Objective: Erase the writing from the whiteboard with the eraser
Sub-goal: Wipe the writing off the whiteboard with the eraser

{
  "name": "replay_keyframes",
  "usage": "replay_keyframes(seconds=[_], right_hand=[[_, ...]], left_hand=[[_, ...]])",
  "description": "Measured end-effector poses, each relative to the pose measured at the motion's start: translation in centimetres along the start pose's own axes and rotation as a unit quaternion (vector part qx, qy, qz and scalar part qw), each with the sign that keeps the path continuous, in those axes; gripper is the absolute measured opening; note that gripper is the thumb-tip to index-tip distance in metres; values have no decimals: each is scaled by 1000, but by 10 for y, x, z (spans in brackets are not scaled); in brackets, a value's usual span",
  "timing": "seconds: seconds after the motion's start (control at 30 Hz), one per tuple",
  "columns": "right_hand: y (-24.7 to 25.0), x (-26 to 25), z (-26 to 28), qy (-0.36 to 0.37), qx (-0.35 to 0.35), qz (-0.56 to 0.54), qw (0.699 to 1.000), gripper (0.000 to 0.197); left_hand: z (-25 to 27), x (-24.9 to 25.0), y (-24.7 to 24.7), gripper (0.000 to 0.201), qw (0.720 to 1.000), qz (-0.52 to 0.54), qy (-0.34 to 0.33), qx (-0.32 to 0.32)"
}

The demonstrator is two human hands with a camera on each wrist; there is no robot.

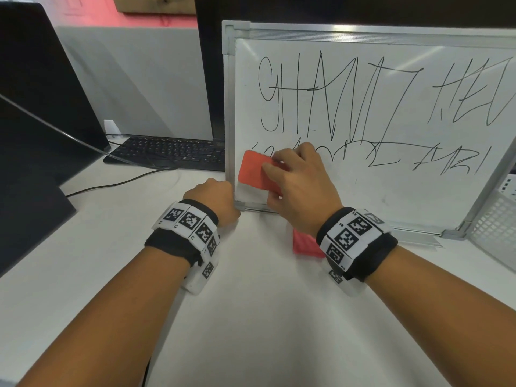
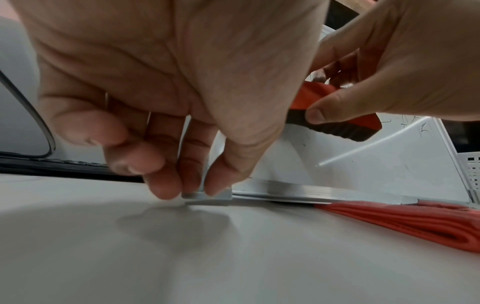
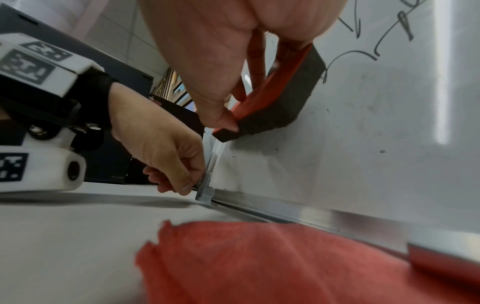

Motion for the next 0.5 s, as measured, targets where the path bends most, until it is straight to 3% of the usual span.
replay_keyframes(seconds=[0.23,0.37,0.5], right_hand=[[6,3,-1,-18,22,-3,1000,27],[-3,-5,2,20,-13,-1,1000,25],[5,3,-2,-19,19,-7,1000,27]], left_hand=[[0,0,-1,25,1000,4,-1,3],[0,1,1,25,1000,11,-1,7],[1,0,4,25,1000,16,5,25]])
Point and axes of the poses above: each hand's wrist, its own z-axis away from the middle knuckle, its own y-axis out of the back of the hand, x = y × z, the point moved 7 cm from there along -z, towards the middle knuckle, and after that the axes turned 7 degrees about x, right-handed, at the moved point
